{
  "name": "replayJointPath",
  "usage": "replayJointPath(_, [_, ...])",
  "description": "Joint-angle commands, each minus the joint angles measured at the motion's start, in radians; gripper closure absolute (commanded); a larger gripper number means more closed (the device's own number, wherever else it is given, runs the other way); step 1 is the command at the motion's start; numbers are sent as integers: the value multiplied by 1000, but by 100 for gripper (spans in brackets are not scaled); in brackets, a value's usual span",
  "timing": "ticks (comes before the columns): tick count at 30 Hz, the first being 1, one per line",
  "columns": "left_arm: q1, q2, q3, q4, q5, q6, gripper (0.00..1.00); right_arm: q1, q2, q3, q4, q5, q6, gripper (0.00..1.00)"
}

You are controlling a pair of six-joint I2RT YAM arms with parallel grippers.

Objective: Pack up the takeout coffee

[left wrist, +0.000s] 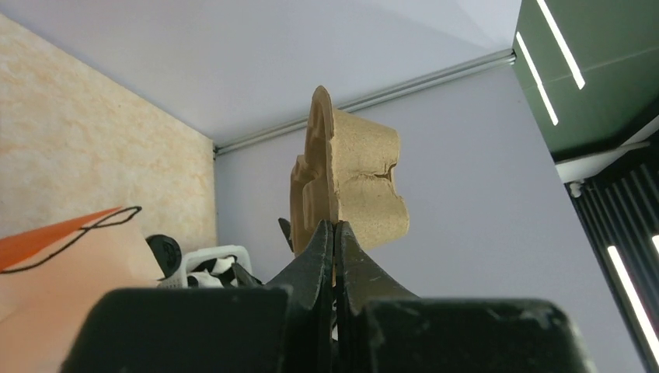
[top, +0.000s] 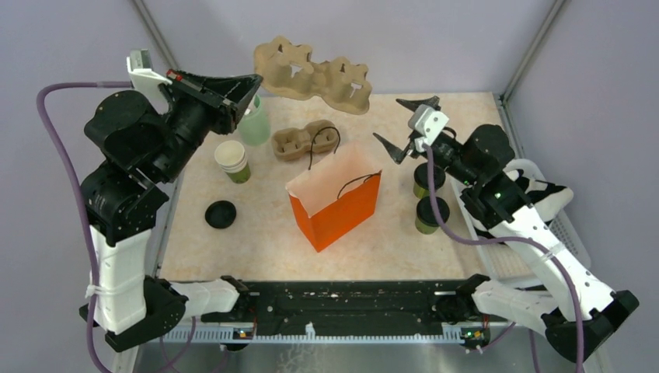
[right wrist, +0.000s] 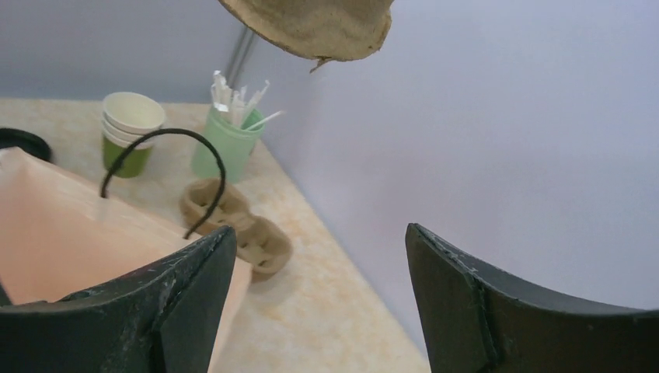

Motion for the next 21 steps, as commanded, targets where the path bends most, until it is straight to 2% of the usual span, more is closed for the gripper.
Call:
replayJointPath(1, [-2,-15,8,-32,-15,-191,100,-67,-19,-19,244,-242,-303,24])
replayJointPath(5, [-1,-20,3,-33,-26,-257,100,-150,-14,-38,417,-379,-254,30])
replayJointPath(8, [-2,-23,-20,-37,-13,-310,100,-158,12,-10,416,-497,-292,38])
replayJointPath(16, [-1,-48,-114,27,23,-361,100,-156,73,-16,565,-538,-270,43])
replayJointPath(21, [-2,-70,-163,64,26,-377,100,-156,89,-13,558,-550,-287,46])
